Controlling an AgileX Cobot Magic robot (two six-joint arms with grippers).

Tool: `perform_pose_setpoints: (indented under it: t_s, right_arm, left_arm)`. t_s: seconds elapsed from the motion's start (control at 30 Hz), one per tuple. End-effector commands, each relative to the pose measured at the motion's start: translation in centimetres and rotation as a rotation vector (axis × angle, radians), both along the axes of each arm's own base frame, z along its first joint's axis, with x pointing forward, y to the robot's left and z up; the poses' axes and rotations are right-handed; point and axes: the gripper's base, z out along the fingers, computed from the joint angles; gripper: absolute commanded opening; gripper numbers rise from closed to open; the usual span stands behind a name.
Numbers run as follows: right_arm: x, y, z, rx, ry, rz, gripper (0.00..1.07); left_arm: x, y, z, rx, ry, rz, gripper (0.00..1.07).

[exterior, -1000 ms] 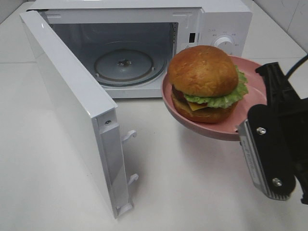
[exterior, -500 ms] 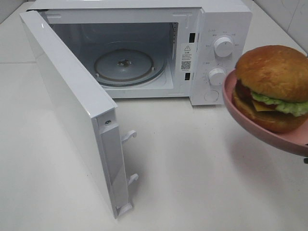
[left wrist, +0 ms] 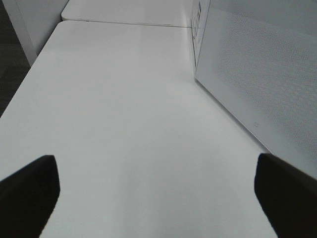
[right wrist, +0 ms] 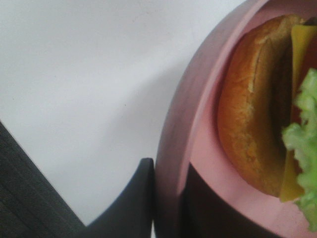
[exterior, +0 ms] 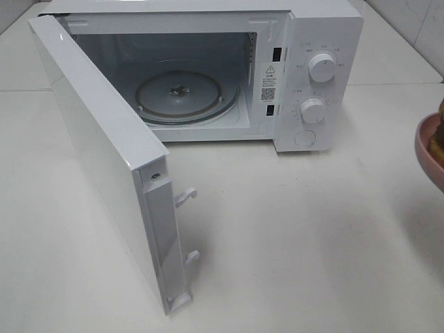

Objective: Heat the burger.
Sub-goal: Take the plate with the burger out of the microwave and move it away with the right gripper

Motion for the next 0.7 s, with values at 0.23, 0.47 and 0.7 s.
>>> perform_pose_setpoints:
  t_s: [0.23, 0.47, 0.7]
  right_arm:
    - [0.1, -1.2, 0.5, 0.090, -0.058, -0.308, 0.00]
    - [0.4, -1.4, 0.4, 0.120, -0.079, -0.426, 0.00]
    - [1.9, -0.6, -0.8, 0.076, -0.041, -0.552, 0.00]
  left_arm:
    - [-0.2, 0.0, 0.0, -0.002, -0.019, 0.003, 1.00]
    - [-0.2, 0.0, 0.0, -0.002, -0.019, 0.003, 1.00]
    - [-0.2, 0.0, 0.0, -0.002, -0.019, 0.003, 1.00]
